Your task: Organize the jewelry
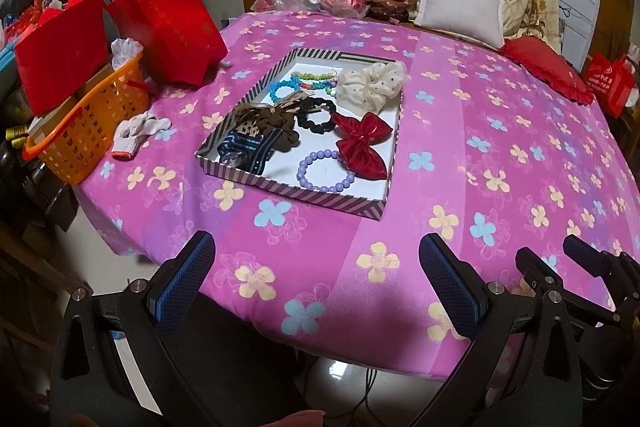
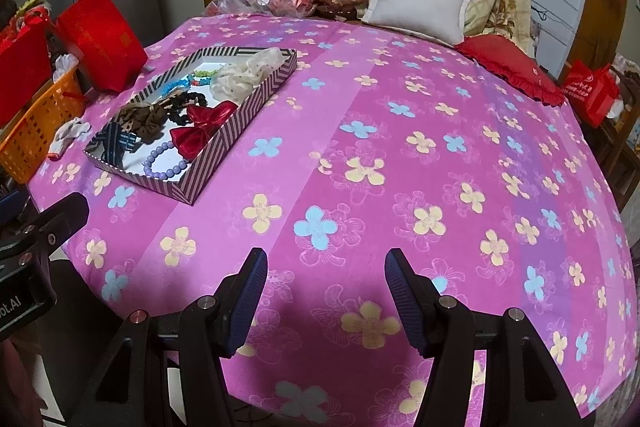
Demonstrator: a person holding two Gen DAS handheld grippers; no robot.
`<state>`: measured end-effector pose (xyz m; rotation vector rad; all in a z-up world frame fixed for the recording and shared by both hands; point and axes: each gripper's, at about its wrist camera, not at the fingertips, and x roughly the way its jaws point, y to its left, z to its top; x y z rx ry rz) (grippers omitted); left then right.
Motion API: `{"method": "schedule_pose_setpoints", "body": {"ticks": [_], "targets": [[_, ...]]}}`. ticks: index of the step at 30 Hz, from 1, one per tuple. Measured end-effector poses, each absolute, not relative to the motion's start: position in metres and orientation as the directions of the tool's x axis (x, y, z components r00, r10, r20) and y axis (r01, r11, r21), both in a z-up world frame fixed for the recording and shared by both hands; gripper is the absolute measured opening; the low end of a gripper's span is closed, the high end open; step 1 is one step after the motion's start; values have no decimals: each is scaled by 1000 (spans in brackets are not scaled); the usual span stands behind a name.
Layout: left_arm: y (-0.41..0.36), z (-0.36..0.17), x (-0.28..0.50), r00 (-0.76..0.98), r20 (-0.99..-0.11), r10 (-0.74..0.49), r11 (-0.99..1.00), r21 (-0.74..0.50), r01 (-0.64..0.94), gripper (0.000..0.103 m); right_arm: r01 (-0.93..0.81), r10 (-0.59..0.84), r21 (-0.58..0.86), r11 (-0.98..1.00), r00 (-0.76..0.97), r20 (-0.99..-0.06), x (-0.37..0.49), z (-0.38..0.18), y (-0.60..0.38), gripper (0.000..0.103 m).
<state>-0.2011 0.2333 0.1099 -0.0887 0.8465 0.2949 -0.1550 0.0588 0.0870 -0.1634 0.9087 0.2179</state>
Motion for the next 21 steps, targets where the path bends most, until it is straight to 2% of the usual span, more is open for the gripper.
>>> {"method": "schedule_pose_setpoints", "body": {"ticks": [21], "targets": [[231, 105, -198, 621, -756, 207, 959, 32, -281, 102, -259, 113, -56, 964, 593, -797, -154, 83, 59, 59]]}}
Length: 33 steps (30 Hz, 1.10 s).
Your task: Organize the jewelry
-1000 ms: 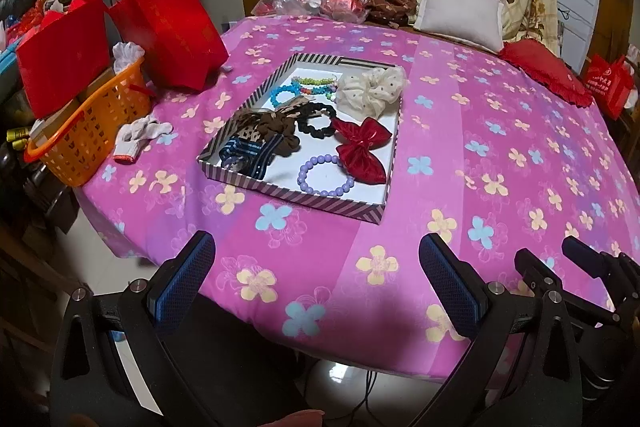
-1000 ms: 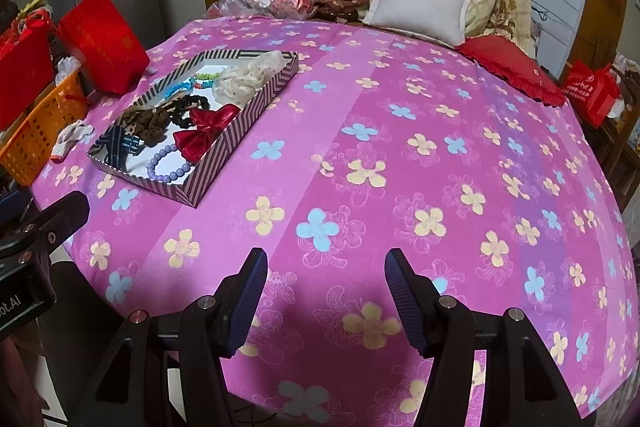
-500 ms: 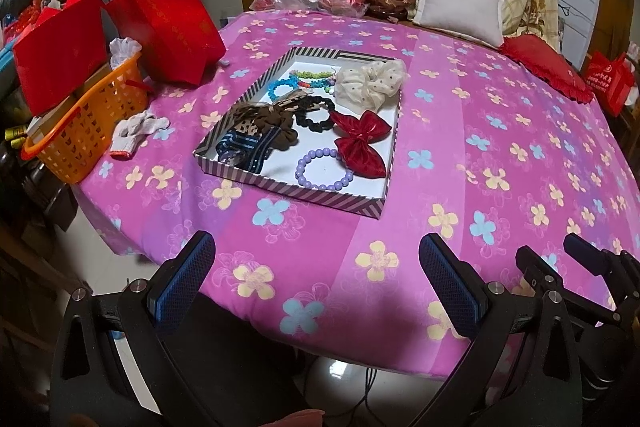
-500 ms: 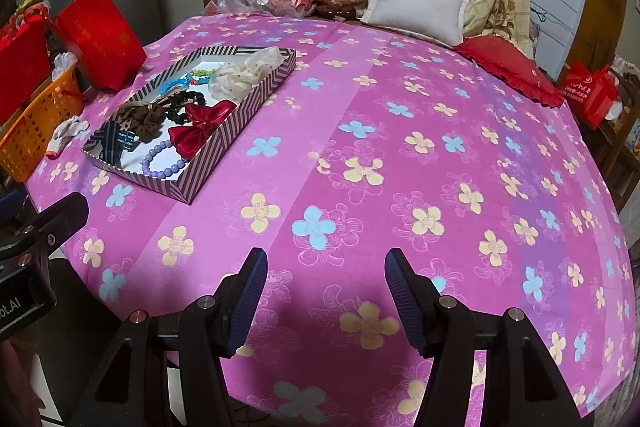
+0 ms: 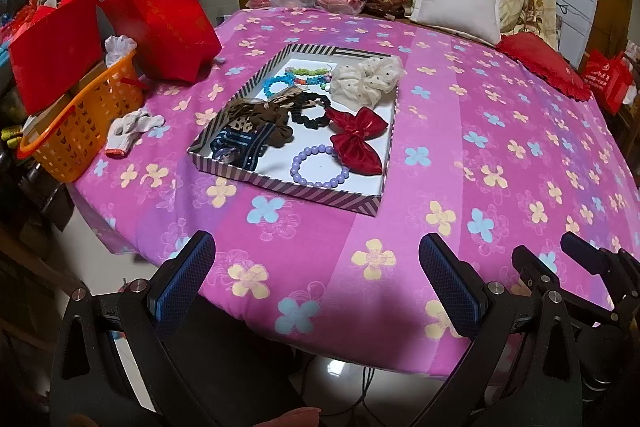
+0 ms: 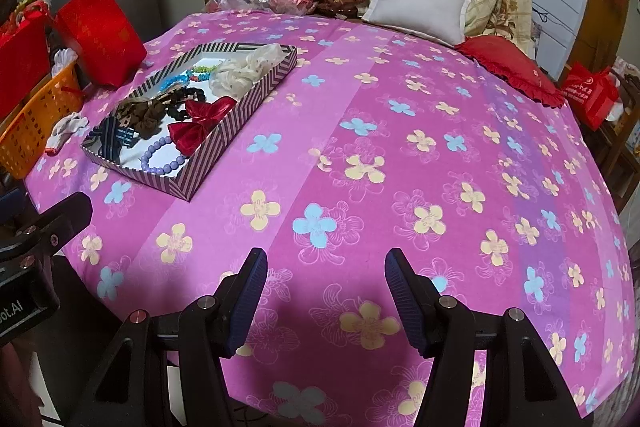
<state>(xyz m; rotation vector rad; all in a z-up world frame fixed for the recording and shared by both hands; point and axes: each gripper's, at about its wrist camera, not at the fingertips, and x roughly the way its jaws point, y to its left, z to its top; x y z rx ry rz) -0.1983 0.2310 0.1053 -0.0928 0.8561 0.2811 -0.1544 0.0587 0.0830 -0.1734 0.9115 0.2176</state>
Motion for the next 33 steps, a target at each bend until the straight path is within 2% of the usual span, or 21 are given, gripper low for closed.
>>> {"method": "schedule_pose_setpoints", "body": {"ticks": [20, 33], "targets": [[225, 98, -192, 618, -764, 183, 967, 27, -253, 102, -246, 103, -54, 968, 583, -806, -148, 78, 52, 59], [224, 100, -193, 635, -754, 166, 969, 6, -247, 102, -208, 48, -102, 973, 611, -790, -147, 78, 46, 59]]}}
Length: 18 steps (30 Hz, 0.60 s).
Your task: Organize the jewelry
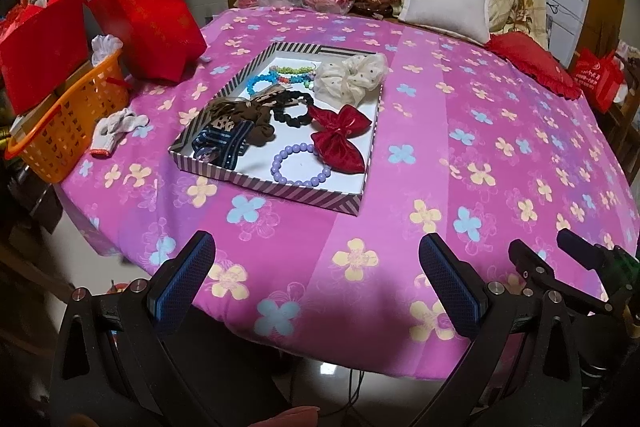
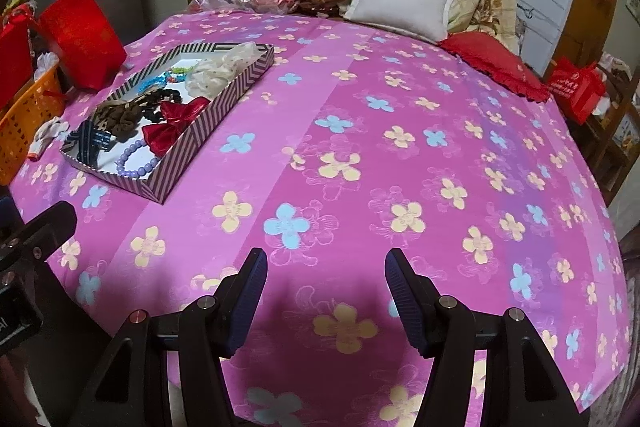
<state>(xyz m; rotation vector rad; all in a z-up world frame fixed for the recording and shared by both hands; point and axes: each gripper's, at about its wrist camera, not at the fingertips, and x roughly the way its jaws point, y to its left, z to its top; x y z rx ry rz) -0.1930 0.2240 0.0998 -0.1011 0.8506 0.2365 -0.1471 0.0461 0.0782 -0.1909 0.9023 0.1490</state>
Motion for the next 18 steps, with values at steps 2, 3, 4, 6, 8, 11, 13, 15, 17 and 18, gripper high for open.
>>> {"method": "schedule_pose_setpoints", "body": {"ticks": [2, 3, 4, 6, 8, 11, 13, 15, 17, 18], "targets": [[222, 100, -193, 634, -754, 170, 969, 12, -246, 102, -207, 37, -118, 971, 622, -782, -149, 79, 46, 59], [223, 100, -193, 634, -755, 170, 969, 12, -245, 102, -208, 36, -122, 970, 625, -780, -149, 79, 46, 59], [222, 100, -193, 633, -755, 172, 970, 17, -244, 102, -209, 35, -124, 970, 626, -779, -149, 79, 46, 59], [221, 99, -193, 630, -756, 177, 970, 24, -243, 102, -210, 35, -126, 969, 629, -777, -150, 79, 45, 59], [220, 99, -193, 628, -756, 182, 969, 31, -244, 102, -210, 32, -130, 969, 630, -776, -150, 79, 45, 59], [219, 98, -193, 627, -757, 183, 970, 34, -242, 102, -207, 27, -134, 969, 629, -777, -150, 78, 43, 59], [218, 98, -193, 627, -757, 184, 970, 36, -241, 102, -205, 27, -131, 970, 627, -779, -149, 77, 41, 59], [217, 98, -193, 627, -756, 187, 970, 42, -238, 102, -204, 26, -132, 970, 627, -778, -149, 77, 40, 59], [215, 98, -194, 629, -753, 193, 970, 50, -238, 102, -203, 24, -135, 970, 632, -775, -150, 77, 40, 59], [214, 98, -193, 629, -753, 194, 970, 52, -237, 102, -204, 23, -138, 969, 635, -772, -150, 77, 40, 59]]}}
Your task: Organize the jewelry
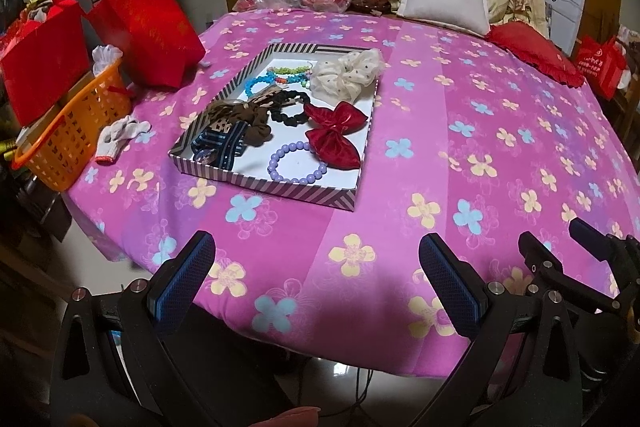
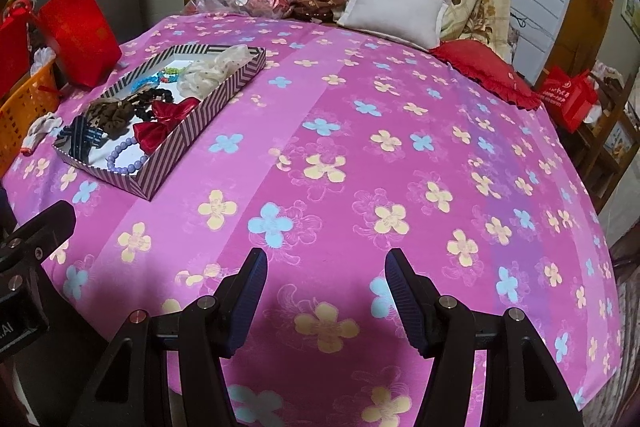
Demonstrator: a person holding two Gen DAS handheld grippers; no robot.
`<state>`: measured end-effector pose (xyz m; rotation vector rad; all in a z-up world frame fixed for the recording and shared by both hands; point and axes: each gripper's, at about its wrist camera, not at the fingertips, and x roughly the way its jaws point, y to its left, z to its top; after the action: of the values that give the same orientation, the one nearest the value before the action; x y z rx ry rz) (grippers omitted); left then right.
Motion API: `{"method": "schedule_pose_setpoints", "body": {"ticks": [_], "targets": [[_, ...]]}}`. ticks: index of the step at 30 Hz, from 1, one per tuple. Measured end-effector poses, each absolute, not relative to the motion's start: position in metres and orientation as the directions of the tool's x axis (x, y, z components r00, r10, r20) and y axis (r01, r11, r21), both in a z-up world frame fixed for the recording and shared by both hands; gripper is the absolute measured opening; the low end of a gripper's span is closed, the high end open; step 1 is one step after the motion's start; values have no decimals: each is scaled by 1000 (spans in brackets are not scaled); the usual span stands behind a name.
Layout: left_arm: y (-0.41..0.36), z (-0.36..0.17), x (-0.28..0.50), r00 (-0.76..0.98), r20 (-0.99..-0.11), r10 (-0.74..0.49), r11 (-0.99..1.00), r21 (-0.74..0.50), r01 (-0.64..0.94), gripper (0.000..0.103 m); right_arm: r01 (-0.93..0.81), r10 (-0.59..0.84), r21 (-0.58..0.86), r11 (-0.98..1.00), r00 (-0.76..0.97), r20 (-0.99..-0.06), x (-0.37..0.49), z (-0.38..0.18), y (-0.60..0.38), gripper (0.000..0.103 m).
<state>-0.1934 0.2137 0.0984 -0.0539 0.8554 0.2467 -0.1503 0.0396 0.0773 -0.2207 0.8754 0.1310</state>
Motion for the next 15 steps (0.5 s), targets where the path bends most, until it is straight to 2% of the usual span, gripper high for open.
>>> {"method": "schedule_pose_setpoints", "body": {"ticks": [15], "targets": [[207, 92, -191, 611, -766, 201, 970, 68, -235, 102, -217, 22, -153, 964, 638, -770, -153, 75, 44, 59]]}}
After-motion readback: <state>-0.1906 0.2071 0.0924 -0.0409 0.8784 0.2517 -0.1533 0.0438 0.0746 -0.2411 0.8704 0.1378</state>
